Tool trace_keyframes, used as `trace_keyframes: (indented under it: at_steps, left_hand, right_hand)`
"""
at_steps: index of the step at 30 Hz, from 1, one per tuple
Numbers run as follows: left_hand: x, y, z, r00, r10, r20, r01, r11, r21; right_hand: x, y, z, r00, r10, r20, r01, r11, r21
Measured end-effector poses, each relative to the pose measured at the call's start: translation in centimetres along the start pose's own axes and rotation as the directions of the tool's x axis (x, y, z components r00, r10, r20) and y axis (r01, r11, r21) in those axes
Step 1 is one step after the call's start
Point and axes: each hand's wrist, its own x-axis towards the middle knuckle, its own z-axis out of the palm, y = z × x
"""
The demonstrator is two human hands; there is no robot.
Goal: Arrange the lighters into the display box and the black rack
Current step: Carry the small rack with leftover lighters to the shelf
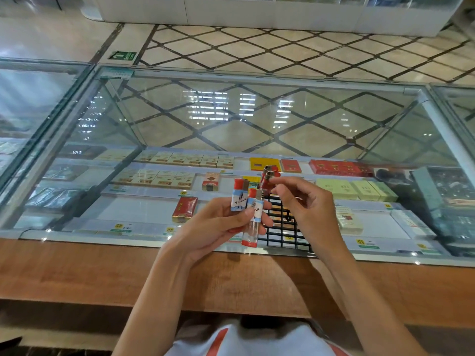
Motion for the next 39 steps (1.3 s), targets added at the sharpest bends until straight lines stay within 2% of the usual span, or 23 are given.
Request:
trace_keyframes:
  at_steps: [3, 9, 13, 16, 19, 21, 25, 29, 39]
  left_hand:
    - [0.3, 0.0, 0.3, 0.997, -0.015, 0.073, 0.017, 0.999, -0.037]
    - [0.9, 0.1, 1.1, 0.992, -0.032, 0.119, 0.035, 0.999, -0.023]
    - [1.5, -0.3, 1.3, 0.999, -0.024, 0.048, 0.023, 1.0, 0.019]
    - [1.3, -0.2, 0.5, 0.999, 0.01, -0.045, -0.01, 1.0, 0.015]
    - [0.9, 0.1, -0.7, 0.992, 0.04, -0.116, -0.039, 0.999, 0.013]
    - [0.7, 0.3, -1.1, 0.989, 0.055, -0.139, -0.053, 0.998, 0.019]
    - [0.7, 0.0, -1.1, 0.985, 0.051, -0.166, -0.037, 0.996, 0.082]
    - [0.7, -0.4, -0.9, 0.984, 0.043, -0.173, -0.024, 0.993, 0.113]
    - [0.8, -0.7, -1.0, 0.991, 0.027, -0.134, -0.018, 0.997, 0.069]
  right_hand:
    - [-0.4, -0.6, -0.3, 0.971, 0.052, 0.235, -0.075, 0.993, 0.092]
    - [-0.4, -1.0, -1.3, 0.922, 0.032, 0.385, -0.158, 0.941, 0.299]
    - [0.1, -0.3, -1.7, 0.943, 0.059, 0.327, -0.199, 0.889, 0.413]
    - [0.9, -0.2, -2.9, 0.984, 0.104, 0.142, -0.161, 0.863, 0.479]
    - [2.1, 0.1, -4.3, 0.994, 0.074, -0.08, -0.039, 0.928, 0.37]
    - [2.6, 0.1, -4.4, 0.992, 0.008, -0.129, 0.03, 0.958, 0.286]
    - [3.1, 0.3, -3.7, 0.989, -0.092, -0.113, 0.101, 0.992, 0.078]
    - [3.1, 0.5, -2.8, 0.984, -0.152, -0.095, 0.139, 0.981, -0.138]
    - [3.7, 0.0, -1.6, 0.95, -0.302, -0.072, 0.251, 0.882, -0.399]
